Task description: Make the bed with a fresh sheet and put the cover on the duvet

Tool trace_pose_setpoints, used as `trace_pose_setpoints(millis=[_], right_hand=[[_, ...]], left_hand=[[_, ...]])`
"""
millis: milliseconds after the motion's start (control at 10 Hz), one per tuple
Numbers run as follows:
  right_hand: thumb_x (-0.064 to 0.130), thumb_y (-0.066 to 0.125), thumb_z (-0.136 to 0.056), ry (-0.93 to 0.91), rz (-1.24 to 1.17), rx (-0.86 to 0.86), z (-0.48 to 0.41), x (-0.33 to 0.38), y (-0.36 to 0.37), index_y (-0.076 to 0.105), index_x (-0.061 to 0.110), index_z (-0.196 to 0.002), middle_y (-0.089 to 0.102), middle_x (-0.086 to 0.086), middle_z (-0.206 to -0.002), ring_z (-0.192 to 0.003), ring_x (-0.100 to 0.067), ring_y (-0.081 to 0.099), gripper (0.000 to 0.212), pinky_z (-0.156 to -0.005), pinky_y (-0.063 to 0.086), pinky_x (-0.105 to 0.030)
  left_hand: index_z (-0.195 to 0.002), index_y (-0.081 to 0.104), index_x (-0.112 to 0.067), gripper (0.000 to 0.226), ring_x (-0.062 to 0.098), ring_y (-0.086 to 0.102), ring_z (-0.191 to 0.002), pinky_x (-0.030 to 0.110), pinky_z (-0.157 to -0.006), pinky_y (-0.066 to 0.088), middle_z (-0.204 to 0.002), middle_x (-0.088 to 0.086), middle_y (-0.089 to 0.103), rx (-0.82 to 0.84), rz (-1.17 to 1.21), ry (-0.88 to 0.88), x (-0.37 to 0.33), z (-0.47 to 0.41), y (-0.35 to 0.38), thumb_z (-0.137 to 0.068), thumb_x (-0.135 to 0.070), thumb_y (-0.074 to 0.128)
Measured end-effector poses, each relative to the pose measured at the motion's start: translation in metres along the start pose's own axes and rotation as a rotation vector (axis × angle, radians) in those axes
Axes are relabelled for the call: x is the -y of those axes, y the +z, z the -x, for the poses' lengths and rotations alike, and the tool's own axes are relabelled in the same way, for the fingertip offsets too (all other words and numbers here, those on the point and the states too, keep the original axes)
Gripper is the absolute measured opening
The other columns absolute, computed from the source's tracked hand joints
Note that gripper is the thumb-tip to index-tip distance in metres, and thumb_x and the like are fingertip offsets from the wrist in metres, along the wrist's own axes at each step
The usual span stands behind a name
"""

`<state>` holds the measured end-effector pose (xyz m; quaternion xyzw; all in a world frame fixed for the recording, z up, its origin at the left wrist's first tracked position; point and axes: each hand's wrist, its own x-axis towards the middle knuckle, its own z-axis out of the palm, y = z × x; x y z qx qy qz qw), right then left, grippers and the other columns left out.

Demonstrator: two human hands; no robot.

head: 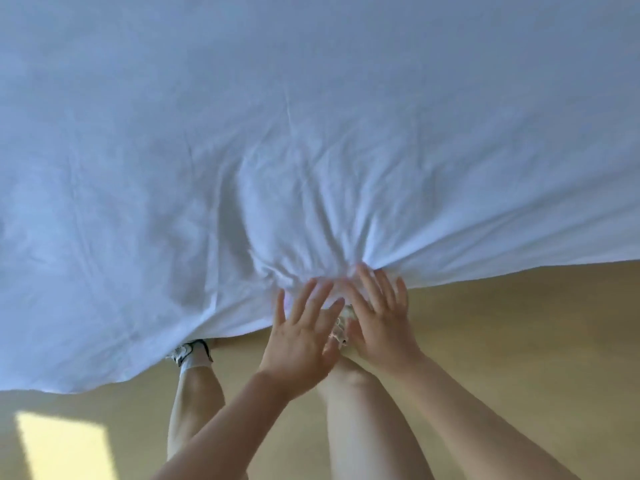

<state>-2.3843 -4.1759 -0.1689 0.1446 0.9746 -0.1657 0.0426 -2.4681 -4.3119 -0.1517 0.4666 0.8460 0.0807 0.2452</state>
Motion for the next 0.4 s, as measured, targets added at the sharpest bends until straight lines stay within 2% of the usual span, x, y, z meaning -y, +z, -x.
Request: trace_pose_setpoints(millis=[100, 200, 300, 400], right_hand=[[0.024, 0.049, -0.075, 0.144, -0.042, -0.195, -0.024, -0.029, -0.014, 0.039, 0.017, -0.137, 0.032, -0.014, -0.147, -0.133, -0.034, 0.029, 0.063, -0.106, 0.019, -0.052], [0.016, 0.064, -0.068, 0.178, 0.079, -0.118, -0.021, -0.068, -0.009, 0.048, 0.01, -0.137, 0.042, -0.023, -0.143, -0.132, -0.043, 0.038, 0.071, -0.104, 0.03, -0.058], [0.019, 0.071, -0.072, 0.271, 0.184, 0.4, 0.018, -0.103, 0.008, 0.039, 0.01, -0.143, 0.028, -0.018, -0.153, -0.139, -0.04, 0.028, 0.078, -0.107, 0.029, -0.056], [0.031, 0.046, -0.092, 0.565, 0.146, 0.87, 0.061, -0.126, 0.018, 0.048, 0.015, -0.128, 0.041, -0.008, -0.141, -0.131, -0.027, 0.036, 0.04, -0.104, 0.033, -0.041]], left_hand=[[-0.133, 0.044, -0.016, 0.06, 0.031, 0.029, -0.136, 0.064, -0.102, 0.021, -0.142, 0.014, 0.044, -0.286, -0.042, -0.077, 0.01, -0.027, -0.019, -0.077, -0.034, 0.048], [-0.148, 0.027, -0.024, 0.084, 0.038, 0.009, -0.144, 0.065, -0.106, 0.011, -0.155, 0.014, 0.018, -0.13, -0.121, -0.123, 0.016, -0.052, -0.016, -0.075, -0.041, 0.066], [-0.139, -0.02, -0.043, 0.104, 0.032, -0.044, -0.129, 0.052, -0.101, -0.03, -0.143, 0.003, -0.044, 0.123, -0.125, -0.151, 0.022, -0.056, 0.003, -0.077, -0.054, 0.063], [-0.142, -0.018, -0.043, 0.096, 0.031, -0.049, -0.126, 0.05, -0.097, -0.038, -0.136, 0.005, -0.054, 0.333, -0.265, -0.046, 0.018, -0.038, 0.017, -0.08, -0.059, 0.054]])
